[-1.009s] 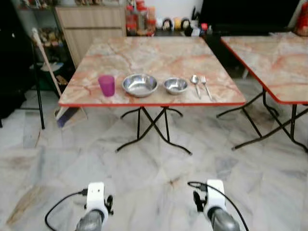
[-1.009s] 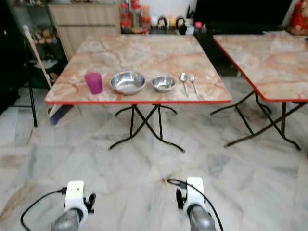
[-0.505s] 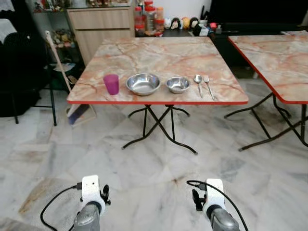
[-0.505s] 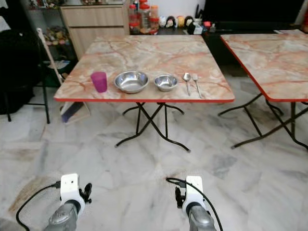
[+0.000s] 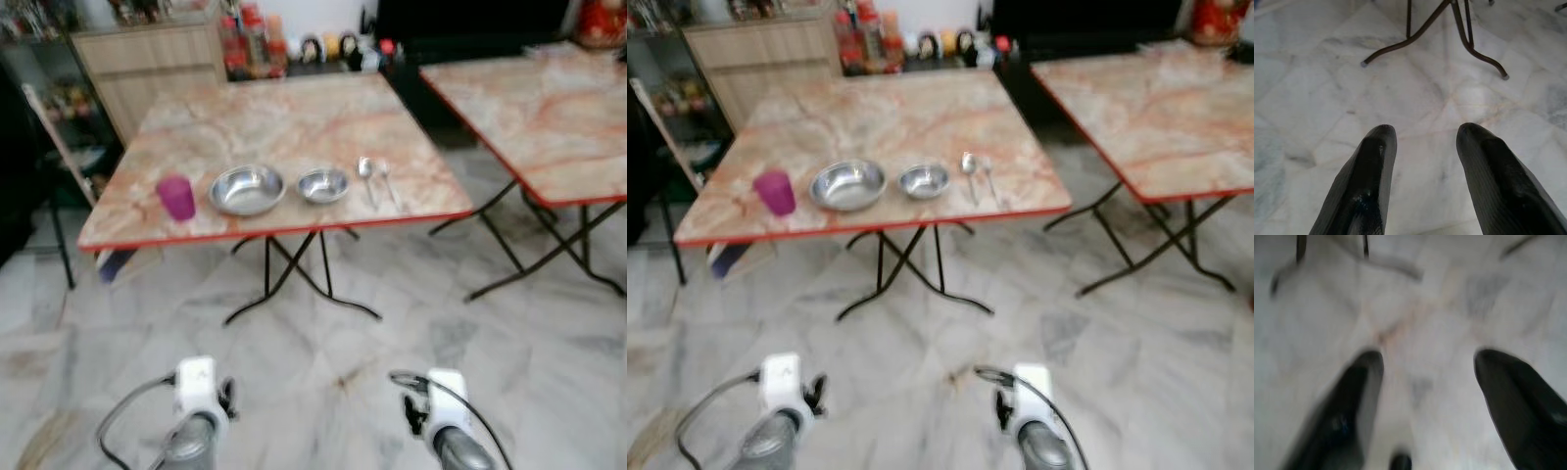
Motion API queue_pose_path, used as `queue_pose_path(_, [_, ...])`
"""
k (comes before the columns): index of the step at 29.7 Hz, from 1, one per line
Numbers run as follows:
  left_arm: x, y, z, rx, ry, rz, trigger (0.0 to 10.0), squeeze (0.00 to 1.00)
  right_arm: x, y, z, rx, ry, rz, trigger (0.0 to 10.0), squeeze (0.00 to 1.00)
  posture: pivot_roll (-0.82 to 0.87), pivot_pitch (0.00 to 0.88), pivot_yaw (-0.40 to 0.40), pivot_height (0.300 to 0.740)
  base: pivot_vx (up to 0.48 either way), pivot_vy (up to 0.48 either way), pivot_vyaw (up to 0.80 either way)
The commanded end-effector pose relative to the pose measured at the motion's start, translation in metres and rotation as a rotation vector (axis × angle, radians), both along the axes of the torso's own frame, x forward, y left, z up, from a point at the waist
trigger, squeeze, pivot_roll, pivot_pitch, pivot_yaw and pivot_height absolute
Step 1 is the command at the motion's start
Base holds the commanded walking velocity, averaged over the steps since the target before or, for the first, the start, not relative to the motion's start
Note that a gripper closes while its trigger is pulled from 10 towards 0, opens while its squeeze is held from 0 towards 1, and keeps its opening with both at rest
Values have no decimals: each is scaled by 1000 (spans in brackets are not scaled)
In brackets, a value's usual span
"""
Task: Setting the table
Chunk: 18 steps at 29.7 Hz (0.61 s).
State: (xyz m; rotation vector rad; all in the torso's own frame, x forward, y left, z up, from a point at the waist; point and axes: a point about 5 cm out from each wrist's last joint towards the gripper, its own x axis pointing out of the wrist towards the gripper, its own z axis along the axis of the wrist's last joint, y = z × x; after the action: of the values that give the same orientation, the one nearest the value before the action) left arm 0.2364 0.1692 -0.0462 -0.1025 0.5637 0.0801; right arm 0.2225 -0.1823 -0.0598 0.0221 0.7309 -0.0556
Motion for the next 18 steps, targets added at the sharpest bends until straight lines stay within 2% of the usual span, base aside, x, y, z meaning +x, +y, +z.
queue_pose_path(1, [-10,13,-6,25,42,17,10000,0,4,12,1,20,-14,23,10000,0,45,0,-2,740,341,0,0])
queue_pose_path(13, [-10,15,-6,23,37,42,10000,0,4,12,2,14,-27,53,10000,0,46,0,-4,740,338,0,0])
queue_pose_path(18, [-10,20,-5,28,32,58,10000,0,5,14,2,14,-27,65,10000,0,49,0,-7,740,337,0,181])
